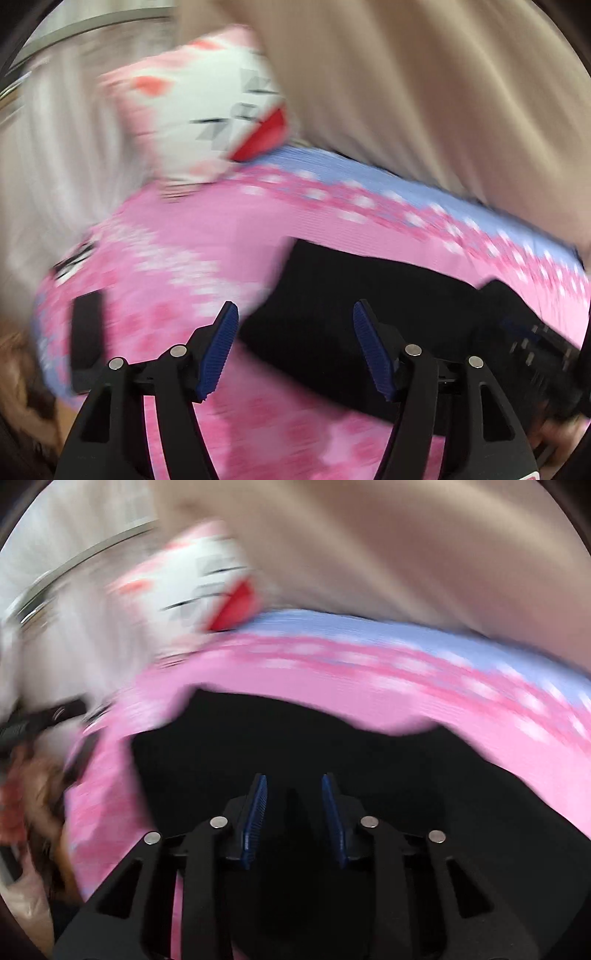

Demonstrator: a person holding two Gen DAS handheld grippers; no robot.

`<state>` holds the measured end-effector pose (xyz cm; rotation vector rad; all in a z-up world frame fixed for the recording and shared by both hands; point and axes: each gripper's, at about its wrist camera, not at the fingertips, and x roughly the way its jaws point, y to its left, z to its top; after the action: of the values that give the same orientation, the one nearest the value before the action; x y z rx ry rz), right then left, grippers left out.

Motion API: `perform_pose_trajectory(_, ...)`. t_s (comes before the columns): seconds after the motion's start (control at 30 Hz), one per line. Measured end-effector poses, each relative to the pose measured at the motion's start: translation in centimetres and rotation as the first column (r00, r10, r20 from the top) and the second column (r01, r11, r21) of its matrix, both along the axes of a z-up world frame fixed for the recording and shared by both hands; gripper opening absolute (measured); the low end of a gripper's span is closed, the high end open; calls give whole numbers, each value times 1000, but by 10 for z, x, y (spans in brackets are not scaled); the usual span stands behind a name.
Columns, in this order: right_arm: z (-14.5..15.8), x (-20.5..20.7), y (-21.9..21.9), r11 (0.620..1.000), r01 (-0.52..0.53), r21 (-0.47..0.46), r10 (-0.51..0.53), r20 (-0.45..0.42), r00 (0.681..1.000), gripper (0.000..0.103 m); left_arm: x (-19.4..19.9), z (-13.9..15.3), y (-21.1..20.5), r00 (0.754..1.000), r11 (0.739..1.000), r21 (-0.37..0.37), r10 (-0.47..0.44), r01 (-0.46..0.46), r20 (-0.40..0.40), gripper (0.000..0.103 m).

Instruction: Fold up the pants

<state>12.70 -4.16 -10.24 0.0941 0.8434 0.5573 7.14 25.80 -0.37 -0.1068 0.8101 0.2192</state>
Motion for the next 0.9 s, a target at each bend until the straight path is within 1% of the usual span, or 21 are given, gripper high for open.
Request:
perform_pose_trajectory(0.03,-7,11,-14,1000,17,3,-17,-29,999,30,13,-9,-15,999,1000,0,-26,26,-19,62)
perform_pose_trajectory(0.07,-19,28,-27,998,41,-47,-44,-55,998,28,30,-21,-33,997,998,-3,-55,55,-50,62)
perform_pose_trajectory(0.1,-29,41,-39,995,51,-80,-57,-66,996,11,47,-34,-50,993,997,-9,-81,81,-82,62)
perform_pose_trajectory(0.13,-30,47,-58,997,77,-27,-79,-77,994,3,57,-43,-61,991,996,-7,-88,88,-104,62)
perform_pose_trajectory(0.17,-23,50,-79,987,160,-17,-161,-96,982,0,74,-58,-76,986,997,7,-81,83,-143,62)
perform_pose_trajectory(0.2,-14,46,-92,978,206,-16,-207,-73,976,4,80,-65,-83,984,997,16,-76,79,-164,62)
perform_pose_trajectory(0.23,2,33,-109,974,227,-1,-227,-19,974,8,86,-72,-88,981,998,24,-59,65,-187,62)
perform_pose_trajectory(0.3,13,10,-133,978,205,29,-205,4,979,9,86,-74,-100,982,998,29,-45,51,-185,61)
perform_pose_trajectory(0.37,7,-15,-160,986,164,6,-164,-6,986,9,80,-67,-114,984,996,46,-73,82,-163,61)
perform_pose_trajectory(0.4,-4,-28,-181,982,179,-57,-180,-15,984,7,77,-63,-123,984,993,65,-86,97,-155,62)
perform_pose_trajectory(0.43,-13,-27,-202,966,231,-116,-234,-12,972,7,73,-57,-137,984,988,92,-109,123,-142,62)
perform_pose_trajectory(0.47,-20,-34,-229,949,288,-131,-291,-8,957,2,72,-53,-147,983,985,104,-126,140,-135,62)
perform_pose_trajectory(0.5,-21,-41,-262,946,321,-51,-322,-24,946,1,70,-50,-160,980,980,111,-151,166,-129,62)
perform_pose_trajectory(0.53,-15,-55,-304,902,430,-39,-432,-33,901,2,66,-46,-172,977,975,116,-176,191,-124,62)
perform_pose_trajectory(0.57,-9,-68,-332,853,516,-76,-517,1,856,11,62,-41,-187,972,968,122,-206,220,-117,62)
perform_pose_trajectory(0.63,5,-102,-397,762,640,-92,-636,72,768,13,55,-36,-213,961,956,126,-253,266,-107,62)
perform_pose_trajectory(0.67,8,-118,-428,722,687,-83,-683,72,727,26,50,-34,-228,954,949,122,-280,292,-102,63)
perform_pose_trajectory(0.7,9,-138,-467,662,745,-82,-741,75,667,41,46,-32,-240,948,942,118,-303,314,-101,64)
perform_pose_trajectory(0.77,6,-161,-515,595,798,-96,-795,75,602,43,39,-32,-265,934,929,113,-343,353,-102,66)
perform_pose_trajectory(0.83,-1,-180,-549,595,801,-69,-800,44,599,43,33,-36,-287,922,916,114,-373,384,-109,67)
perform_pose_trajectory(0.9,-6,-182,-563,629,777,-36,-777,13,630,43,27,-42,-312,907,903,110,-403,416,-124,67)
